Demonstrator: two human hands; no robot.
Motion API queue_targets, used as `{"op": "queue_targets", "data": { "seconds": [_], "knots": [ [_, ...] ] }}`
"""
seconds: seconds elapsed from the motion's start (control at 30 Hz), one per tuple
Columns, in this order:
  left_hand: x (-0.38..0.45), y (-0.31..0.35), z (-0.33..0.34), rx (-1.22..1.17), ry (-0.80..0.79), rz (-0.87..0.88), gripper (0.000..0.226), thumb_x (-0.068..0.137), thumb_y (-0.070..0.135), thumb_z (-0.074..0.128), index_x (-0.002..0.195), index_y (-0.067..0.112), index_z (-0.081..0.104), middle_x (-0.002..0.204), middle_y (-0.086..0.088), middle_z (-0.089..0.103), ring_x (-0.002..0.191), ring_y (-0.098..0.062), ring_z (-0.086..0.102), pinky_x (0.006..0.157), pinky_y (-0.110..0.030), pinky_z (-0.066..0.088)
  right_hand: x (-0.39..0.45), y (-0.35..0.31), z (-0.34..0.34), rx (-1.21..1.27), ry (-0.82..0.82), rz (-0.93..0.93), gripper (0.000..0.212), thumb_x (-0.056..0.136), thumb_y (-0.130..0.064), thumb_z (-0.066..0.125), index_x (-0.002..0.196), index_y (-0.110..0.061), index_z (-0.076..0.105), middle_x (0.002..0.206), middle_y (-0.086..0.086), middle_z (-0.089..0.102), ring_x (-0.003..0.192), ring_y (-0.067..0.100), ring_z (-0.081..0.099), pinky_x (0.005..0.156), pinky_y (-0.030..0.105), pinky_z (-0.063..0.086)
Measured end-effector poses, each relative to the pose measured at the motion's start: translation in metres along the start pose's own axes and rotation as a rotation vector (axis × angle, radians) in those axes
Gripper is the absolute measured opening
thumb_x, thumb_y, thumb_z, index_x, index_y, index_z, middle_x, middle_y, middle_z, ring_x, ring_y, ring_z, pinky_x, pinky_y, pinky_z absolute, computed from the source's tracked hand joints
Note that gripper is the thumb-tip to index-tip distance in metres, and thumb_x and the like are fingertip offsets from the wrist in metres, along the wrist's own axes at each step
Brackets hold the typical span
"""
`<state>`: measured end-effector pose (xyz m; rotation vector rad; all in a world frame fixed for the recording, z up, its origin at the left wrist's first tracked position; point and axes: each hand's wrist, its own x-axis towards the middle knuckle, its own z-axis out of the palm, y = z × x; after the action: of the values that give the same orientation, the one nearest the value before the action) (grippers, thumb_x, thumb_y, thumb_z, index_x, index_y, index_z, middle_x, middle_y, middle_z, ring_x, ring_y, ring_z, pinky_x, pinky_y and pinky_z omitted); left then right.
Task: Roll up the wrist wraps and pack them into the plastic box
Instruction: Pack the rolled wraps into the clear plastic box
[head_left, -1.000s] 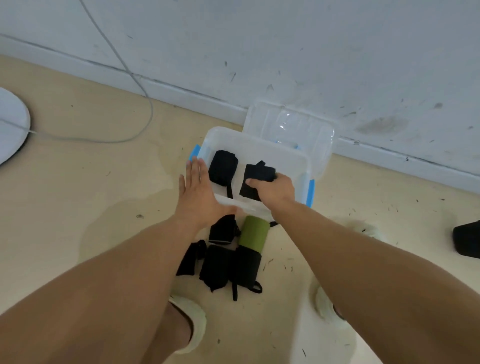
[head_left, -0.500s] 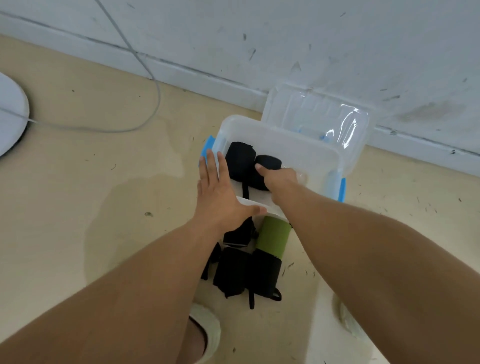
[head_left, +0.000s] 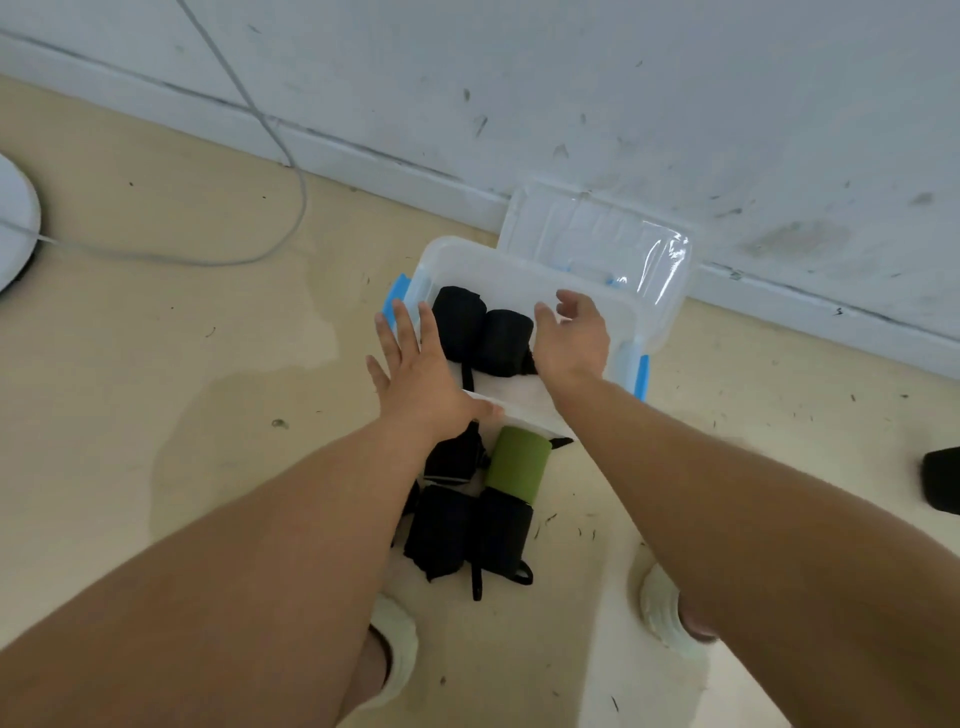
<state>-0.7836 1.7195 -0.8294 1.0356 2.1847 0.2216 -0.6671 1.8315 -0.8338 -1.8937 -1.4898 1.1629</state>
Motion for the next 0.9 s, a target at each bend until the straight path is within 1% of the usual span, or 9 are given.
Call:
{"op": "queue_targets", "data": {
  "seconds": [0.1, 0.2, 0.27, 0.33, 0.47, 0.57, 0.7, 0.8, 0.9],
  "knots": [
    [-0.004, 0.004, 0.000, -0.003, 0.000, -0.020, 0.154, 0.067, 0.067, 0.085, 0.159, 0.018, -0.029, 0.164, -0.009, -0.039, 0.151, -0.031, -0.037, 0.127, -0.059, -0.006, -0.046, 0.015, -0.025, 0.041, 0.161, -0.321, 0.019, 0.101, -0.024, 0.058, 0.119, -0.024, 0.064, 0.106, -0.018, 0.062, 0.103, 0.003, 0.057, 0.092, 0.029, 0.051],
    [-0.013, 0.007, 0.006, -0.014, 0.058, -0.058, 0.148, 0.071, 0.068, 0.082, 0.160, 0.018, -0.024, 0.167, -0.011, -0.032, 0.154, -0.031, -0.031, 0.127, -0.055, -0.007, -0.099, 0.046, -0.039, -0.056, 0.114, -0.535, 0.011, 0.100, -0.019, 0.059, 0.108, -0.023, 0.065, 0.095, -0.028, 0.054, 0.094, 0.003, 0.054, 0.083, 0.026, 0.050],
    [-0.024, 0.005, 0.017, -0.062, 0.127, -0.053, 0.136, 0.078, 0.068, 0.075, 0.162, 0.017, -0.018, 0.169, -0.011, -0.026, 0.156, -0.030, -0.026, 0.127, -0.052, -0.008, -0.122, 0.073, -0.039, -0.153, -0.026, -0.442, 0.007, 0.099, -0.020, 0.061, 0.103, -0.026, 0.063, 0.095, -0.024, 0.055, 0.093, 0.004, 0.055, 0.084, 0.026, 0.051],
    [-0.039, 0.000, 0.034, -0.096, 0.221, -0.011, 0.116, 0.091, 0.066, 0.062, 0.163, 0.014, -0.013, 0.171, -0.010, -0.021, 0.158, -0.029, -0.021, 0.129, -0.051, -0.005, -0.133, 0.099, -0.036, -0.241, -0.116, -0.203, 0.013, 0.098, -0.028, 0.065, 0.110, -0.027, 0.061, 0.102, -0.017, 0.058, 0.101, 0.010, 0.059, 0.088, 0.030, 0.052],
    [-0.065, -0.014, 0.070, -0.087, 0.344, 0.063, 0.092, 0.103, 0.055, 0.043, 0.164, 0.012, -0.010, 0.172, -0.009, -0.018, 0.160, -0.027, -0.013, 0.131, -0.048, 0.002, -0.126, 0.114, -0.032, -0.037, -0.107, 0.426, 0.075, 0.090, -0.051, 0.072, 0.151, -0.017, 0.042, 0.143, 0.005, 0.055, 0.126, 0.027, 0.058, 0.105, 0.042, 0.050],
    [-0.078, -0.019, 0.087, -0.078, 0.415, 0.124, 0.088, 0.103, 0.047, 0.049, 0.165, 0.011, -0.001, 0.173, -0.013, -0.003, 0.160, -0.029, 0.004, 0.130, -0.042, 0.006, -0.113, 0.111, -0.030, 0.077, -0.159, 0.522, 0.095, 0.086, -0.055, 0.076, 0.159, -0.015, 0.030, 0.156, 0.010, 0.047, 0.139, 0.032, 0.048, 0.112, 0.046, 0.041],
    [-0.085, -0.024, 0.096, -0.147, 0.375, 0.142, 0.074, 0.104, 0.039, 0.052, 0.163, 0.011, 0.016, 0.167, -0.012, 0.025, 0.154, -0.027, 0.027, 0.126, -0.043, 0.027, -0.101, 0.109, -0.021, 0.159, -0.234, 0.568, 0.086, 0.087, -0.046, 0.079, 0.154, -0.010, 0.039, 0.139, 0.011, 0.058, 0.122, 0.029, 0.057, 0.097, 0.037, 0.046],
    [-0.083, -0.026, 0.099, -0.130, 0.315, 0.209, 0.063, 0.103, 0.034, 0.055, 0.158, 0.012, 0.031, 0.157, -0.008, 0.043, 0.146, -0.025, 0.039, 0.121, -0.040, 0.035, -0.095, 0.108, -0.018, 0.216, -0.293, 0.597, 0.057, 0.087, -0.036, 0.081, 0.131, -0.007, 0.059, 0.098, -0.001, 0.065, 0.084, 0.014, 0.060, 0.067, 0.022, 0.046],
    [-0.080, -0.028, 0.101, -0.140, 0.262, 0.237, 0.048, 0.102, 0.030, 0.057, 0.146, 0.013, 0.049, 0.138, -0.004, 0.058, 0.130, -0.022, 0.052, 0.111, -0.039, 0.044, -0.093, 0.111, -0.016, 0.230, -0.281, 0.613, 0.037, 0.087, -0.029, 0.082, 0.115, -0.010, 0.066, 0.087, -0.002, 0.064, 0.075, 0.010, 0.059, 0.055, 0.020, 0.043]
  ]
}}
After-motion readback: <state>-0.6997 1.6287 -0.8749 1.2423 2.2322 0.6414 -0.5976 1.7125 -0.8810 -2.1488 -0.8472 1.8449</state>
